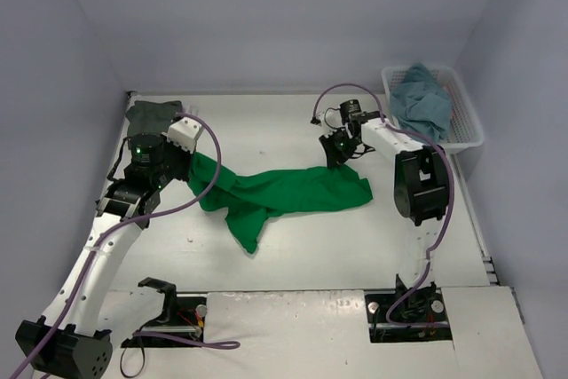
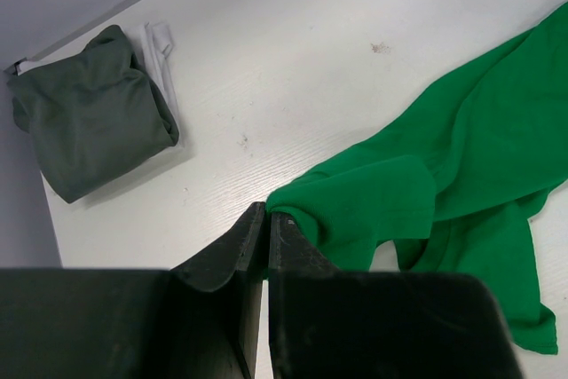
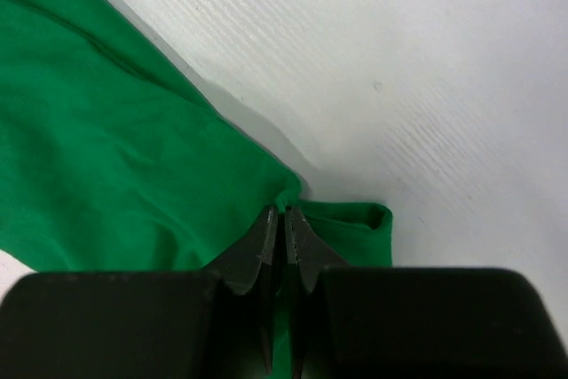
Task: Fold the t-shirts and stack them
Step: Flatten out the tshirt
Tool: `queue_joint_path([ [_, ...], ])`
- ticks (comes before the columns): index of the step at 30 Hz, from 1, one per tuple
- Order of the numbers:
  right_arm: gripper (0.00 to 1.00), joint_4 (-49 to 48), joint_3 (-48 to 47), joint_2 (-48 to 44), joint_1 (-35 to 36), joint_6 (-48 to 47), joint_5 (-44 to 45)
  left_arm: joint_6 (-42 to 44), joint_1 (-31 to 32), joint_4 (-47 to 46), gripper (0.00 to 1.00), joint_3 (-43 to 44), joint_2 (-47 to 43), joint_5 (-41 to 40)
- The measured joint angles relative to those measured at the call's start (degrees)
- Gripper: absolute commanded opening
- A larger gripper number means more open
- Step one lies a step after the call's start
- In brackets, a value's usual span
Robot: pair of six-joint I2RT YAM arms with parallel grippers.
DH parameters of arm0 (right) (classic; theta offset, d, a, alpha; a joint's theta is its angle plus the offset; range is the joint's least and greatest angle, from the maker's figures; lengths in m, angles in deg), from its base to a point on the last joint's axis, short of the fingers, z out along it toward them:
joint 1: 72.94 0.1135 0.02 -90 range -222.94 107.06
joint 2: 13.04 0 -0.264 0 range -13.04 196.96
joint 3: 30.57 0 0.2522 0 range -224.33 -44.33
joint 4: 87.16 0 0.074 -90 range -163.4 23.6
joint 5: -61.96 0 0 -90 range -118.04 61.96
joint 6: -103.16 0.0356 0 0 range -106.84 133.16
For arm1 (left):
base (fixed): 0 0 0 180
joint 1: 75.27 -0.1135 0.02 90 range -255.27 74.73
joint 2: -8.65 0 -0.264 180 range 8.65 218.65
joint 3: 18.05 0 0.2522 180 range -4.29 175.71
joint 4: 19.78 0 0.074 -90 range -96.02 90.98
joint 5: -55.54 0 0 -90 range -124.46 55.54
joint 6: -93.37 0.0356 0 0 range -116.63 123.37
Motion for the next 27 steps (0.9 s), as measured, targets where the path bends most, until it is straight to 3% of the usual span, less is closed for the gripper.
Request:
queue_joint_path([
  [6, 0.00, 0.1, 0.2, -5.1, -3.1, 0.6, 0.0, 0.1, 0.0, 0.0, 0.00, 0.0, 0.6, 0.0],
  [13, 0.00, -0.1, 0.6, -17.6, -8.0, 1.6, -0.9, 0.7, 0.0, 0.3, 0.00, 2.6, 6.3, 0.9],
  [21, 0.00, 0.3, 5.5, -27.3, -8.5, 2.5, -4.9, 1.0, 0.0, 1.8, 0.00, 10.0, 13.0, 3.0],
  [27, 0.00, 1.7, 10.2, -38.2, -8.8, 3.5, -7.2, 1.9, 0.0, 5.3, 0.00, 17.8, 12.9, 2.8],
])
